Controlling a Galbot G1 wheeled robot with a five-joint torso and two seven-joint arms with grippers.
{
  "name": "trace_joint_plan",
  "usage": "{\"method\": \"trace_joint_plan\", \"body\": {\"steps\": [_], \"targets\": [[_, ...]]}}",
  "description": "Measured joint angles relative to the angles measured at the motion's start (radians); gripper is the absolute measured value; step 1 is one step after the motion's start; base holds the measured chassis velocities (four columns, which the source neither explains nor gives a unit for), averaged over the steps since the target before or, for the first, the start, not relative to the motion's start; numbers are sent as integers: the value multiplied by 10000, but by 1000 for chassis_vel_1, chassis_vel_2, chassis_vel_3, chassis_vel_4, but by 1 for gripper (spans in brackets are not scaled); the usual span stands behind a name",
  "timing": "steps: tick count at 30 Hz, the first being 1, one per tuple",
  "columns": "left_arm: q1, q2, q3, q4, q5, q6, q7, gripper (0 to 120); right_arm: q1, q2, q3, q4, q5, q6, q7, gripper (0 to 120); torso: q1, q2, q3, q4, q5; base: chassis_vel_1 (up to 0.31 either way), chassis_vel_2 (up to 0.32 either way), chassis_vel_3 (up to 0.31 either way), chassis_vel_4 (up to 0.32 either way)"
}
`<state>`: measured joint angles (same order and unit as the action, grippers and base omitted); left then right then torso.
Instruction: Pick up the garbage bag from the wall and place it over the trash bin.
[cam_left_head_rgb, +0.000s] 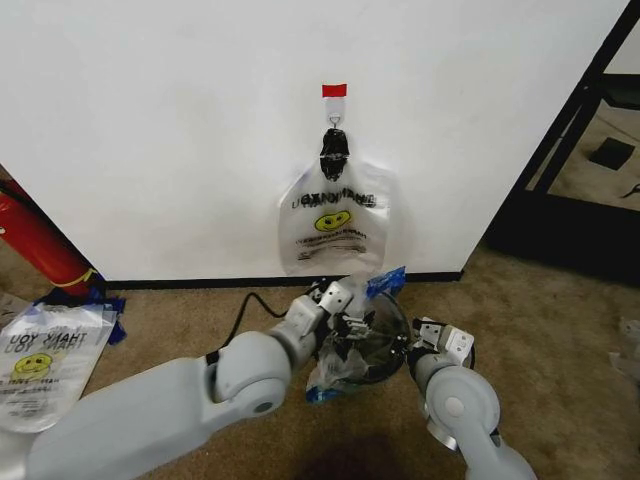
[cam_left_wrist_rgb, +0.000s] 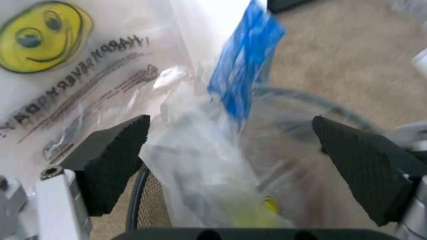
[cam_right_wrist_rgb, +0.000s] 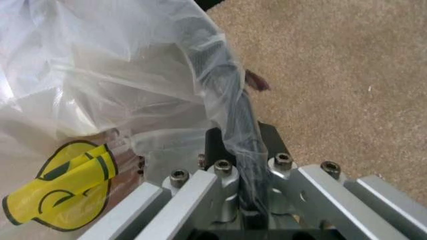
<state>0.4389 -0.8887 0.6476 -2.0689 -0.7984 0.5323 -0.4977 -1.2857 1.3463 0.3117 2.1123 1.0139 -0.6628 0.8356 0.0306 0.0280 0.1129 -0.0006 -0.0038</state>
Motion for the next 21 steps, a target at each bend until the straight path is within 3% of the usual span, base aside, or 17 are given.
{"method": "trace_joint_plan", "body": {"steps": [11, 21], "targets": [[-406, -773, 745, 886, 1249, -291, 205, 91, -32, -82, 58, 36, 25, -17, -27, 0, -1, 0, 0, -2, 0, 0, 0, 0, 0], [-482, -1022, 919, 1418, 1621, -771, 341, 59, -6, -9, 41, 13, 256, -41, -35, 0, -1, 0, 0, -1, 0, 0, 0, 0, 0]]}}
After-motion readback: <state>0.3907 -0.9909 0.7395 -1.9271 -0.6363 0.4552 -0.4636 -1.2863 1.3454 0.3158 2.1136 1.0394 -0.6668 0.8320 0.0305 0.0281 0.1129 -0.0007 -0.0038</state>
